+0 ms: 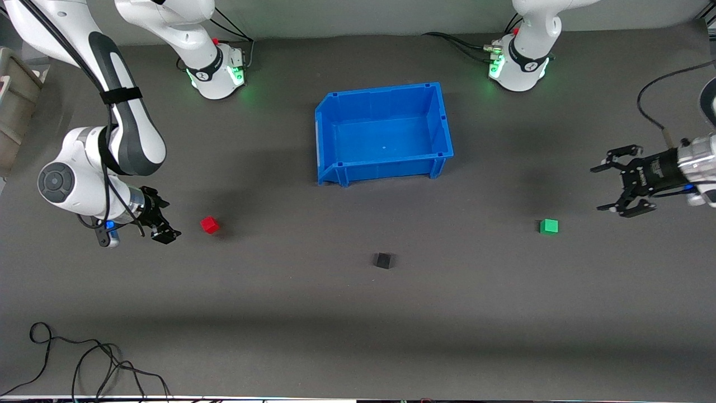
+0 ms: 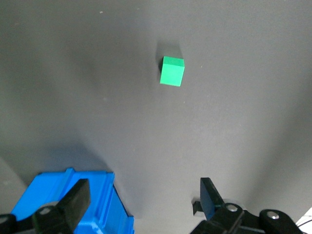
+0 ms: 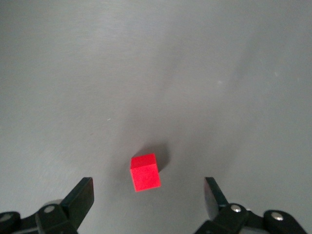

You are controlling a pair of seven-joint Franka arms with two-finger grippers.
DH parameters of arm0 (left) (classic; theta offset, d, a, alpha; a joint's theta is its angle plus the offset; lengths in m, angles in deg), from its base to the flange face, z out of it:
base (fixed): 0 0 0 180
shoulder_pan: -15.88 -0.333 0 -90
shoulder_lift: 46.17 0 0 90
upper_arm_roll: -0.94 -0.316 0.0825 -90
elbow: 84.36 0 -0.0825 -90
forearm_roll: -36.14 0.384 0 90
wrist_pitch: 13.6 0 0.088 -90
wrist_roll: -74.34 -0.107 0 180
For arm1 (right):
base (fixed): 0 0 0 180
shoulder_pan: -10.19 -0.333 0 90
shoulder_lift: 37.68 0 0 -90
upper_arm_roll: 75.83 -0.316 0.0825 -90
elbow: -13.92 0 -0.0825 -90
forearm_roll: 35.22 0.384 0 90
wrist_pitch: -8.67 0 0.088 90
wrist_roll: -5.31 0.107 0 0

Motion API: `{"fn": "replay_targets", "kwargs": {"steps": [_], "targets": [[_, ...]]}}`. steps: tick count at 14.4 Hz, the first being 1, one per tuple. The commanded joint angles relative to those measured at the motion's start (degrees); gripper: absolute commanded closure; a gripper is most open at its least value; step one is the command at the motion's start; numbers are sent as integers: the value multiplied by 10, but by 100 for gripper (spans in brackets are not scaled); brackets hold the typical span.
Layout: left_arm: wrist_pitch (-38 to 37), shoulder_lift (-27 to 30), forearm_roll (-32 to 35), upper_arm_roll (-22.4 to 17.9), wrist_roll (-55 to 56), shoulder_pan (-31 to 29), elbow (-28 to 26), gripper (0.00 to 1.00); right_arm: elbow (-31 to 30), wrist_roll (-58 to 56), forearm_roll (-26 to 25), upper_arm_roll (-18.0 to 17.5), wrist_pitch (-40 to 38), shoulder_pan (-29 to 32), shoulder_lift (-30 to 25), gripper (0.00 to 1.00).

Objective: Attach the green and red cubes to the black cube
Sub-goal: 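Grasp the red cube with the right gripper while the left gripper reaches green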

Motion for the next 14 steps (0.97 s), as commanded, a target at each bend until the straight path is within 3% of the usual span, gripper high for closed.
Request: {"fn": "replay_targets", "kwargs": {"steps": [1,4,8,14], "targets": [[42,-49,-19,2,-55,0,3,0,0,48,1,-1,11,-5,39,0],[72,-110,-70,2,-137,-1,10,0,-1,-10,0,-1,29,-13,69,0],[122,-162,-83,4,-168,3,17,0,-1,-85,-12,-5,34,-21,90,2],[152,-214,-109,4,-235,1,22,0,0,-83,-5,-5,94,-34,113,1]]}}
